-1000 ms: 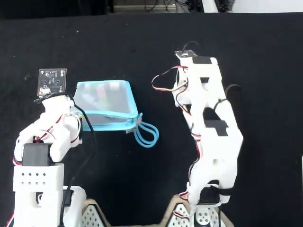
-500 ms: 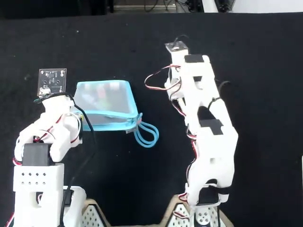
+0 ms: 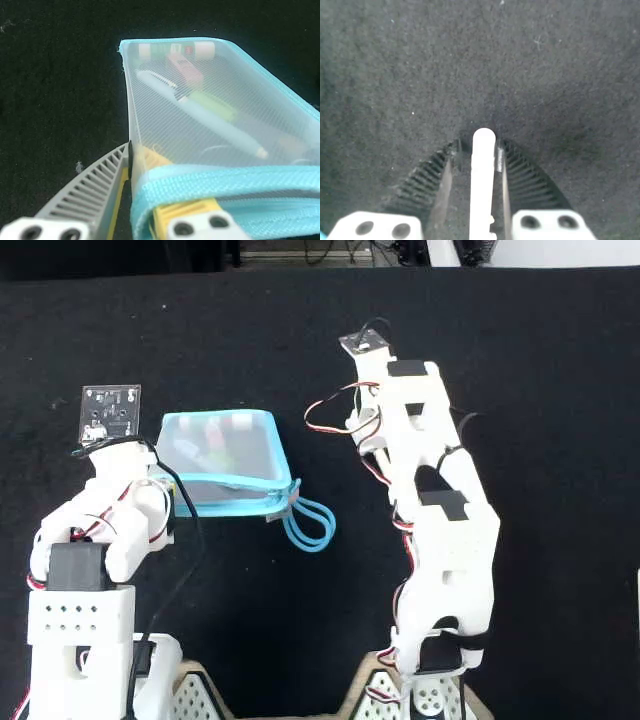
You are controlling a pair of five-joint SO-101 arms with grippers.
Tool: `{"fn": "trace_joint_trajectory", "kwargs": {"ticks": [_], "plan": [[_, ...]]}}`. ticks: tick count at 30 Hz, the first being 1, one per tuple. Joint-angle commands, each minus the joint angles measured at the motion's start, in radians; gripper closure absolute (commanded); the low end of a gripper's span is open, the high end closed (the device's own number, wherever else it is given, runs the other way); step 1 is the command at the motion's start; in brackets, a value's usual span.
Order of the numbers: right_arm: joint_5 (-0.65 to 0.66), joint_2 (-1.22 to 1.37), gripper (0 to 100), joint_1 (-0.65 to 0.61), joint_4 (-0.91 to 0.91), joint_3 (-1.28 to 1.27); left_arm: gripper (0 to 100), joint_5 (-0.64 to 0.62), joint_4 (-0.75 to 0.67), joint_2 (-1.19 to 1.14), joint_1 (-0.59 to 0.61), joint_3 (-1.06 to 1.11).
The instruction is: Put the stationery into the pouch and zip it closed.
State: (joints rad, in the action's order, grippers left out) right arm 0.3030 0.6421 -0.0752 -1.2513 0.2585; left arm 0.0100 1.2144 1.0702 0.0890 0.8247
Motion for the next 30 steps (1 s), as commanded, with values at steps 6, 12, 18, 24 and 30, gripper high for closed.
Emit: {"fn": "trace_joint_trajectory", "kwargs": {"ticks": [6,12,18,24,30], "plan": [[0.009,-0.012,83.9,0.031,0.011,0.004,97,0.005,-0.018,0.000,0.012,-0.004],[0.011,-0.010,84.2,0.048,0.011,0.002,97,0.005,-0.018,0.000,0.012,-0.004],[0.005,0.013,84.2,0.044,0.015,0.008,97,0.005,-0.018,0.000,0.012,-0.005],[0.005,0.041,84.2,0.044,0.014,0.018,97,0.005,-0.018,0.000,0.012,-0.007],[0.005,0.045,84.2,0.044,0.009,0.031,97,0.005,-0.018,0.000,0.012,-0.007]]}}
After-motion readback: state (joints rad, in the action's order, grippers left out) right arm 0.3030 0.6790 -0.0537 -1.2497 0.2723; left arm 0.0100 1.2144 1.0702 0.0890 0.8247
